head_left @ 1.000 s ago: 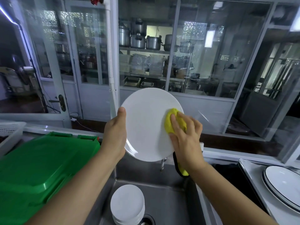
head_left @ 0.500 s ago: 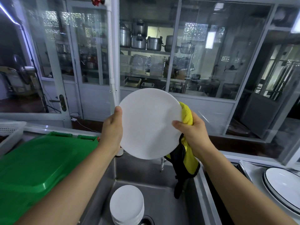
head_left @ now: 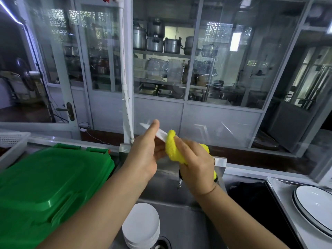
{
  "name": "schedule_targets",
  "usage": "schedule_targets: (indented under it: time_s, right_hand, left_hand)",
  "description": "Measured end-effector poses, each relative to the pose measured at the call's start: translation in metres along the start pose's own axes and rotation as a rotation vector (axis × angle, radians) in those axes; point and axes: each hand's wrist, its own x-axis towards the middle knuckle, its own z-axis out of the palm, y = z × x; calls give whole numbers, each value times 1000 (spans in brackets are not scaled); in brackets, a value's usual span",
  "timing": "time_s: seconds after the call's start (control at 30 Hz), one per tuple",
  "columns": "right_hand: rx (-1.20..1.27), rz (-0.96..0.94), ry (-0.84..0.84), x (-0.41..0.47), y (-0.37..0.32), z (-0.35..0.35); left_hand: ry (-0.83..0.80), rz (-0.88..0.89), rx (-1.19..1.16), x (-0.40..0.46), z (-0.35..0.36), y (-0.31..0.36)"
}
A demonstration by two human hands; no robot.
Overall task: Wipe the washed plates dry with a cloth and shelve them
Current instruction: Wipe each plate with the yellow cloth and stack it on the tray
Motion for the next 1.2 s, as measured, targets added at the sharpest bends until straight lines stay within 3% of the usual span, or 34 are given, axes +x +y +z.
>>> schedule_targets:
  time_s: [0.13, 0.37, 0.67, 0.73, 0.9, 1.07, 1.2]
  right_hand:
    - [-34, -176, 31, -5, -5, 0]
    - [29, -239, -131, -14, 4, -1]
    - [112, -50, -319, -21, 35, -15]
    - [93, -43, -309, -15, 37, -18]
    - [-10, 235, -203, 24, 36, -23]
    - [-113, 125, -334, 38, 5, -9]
    - [-59, -4, -303, 25, -11, -7]
  left_hand:
    - [150, 27, -7, 2, -1, -4]
    - [185, 27, -60, 1, -6, -7]
    - [204, 237, -2, 2, -20, -1]
    - [206, 259, 5, 0, -20, -1]
    - [180, 280, 39, -4, -21, -6]
    - [154, 321, 102, -8, -11, -12]
    - [147, 335, 121, -7, -15, -12]
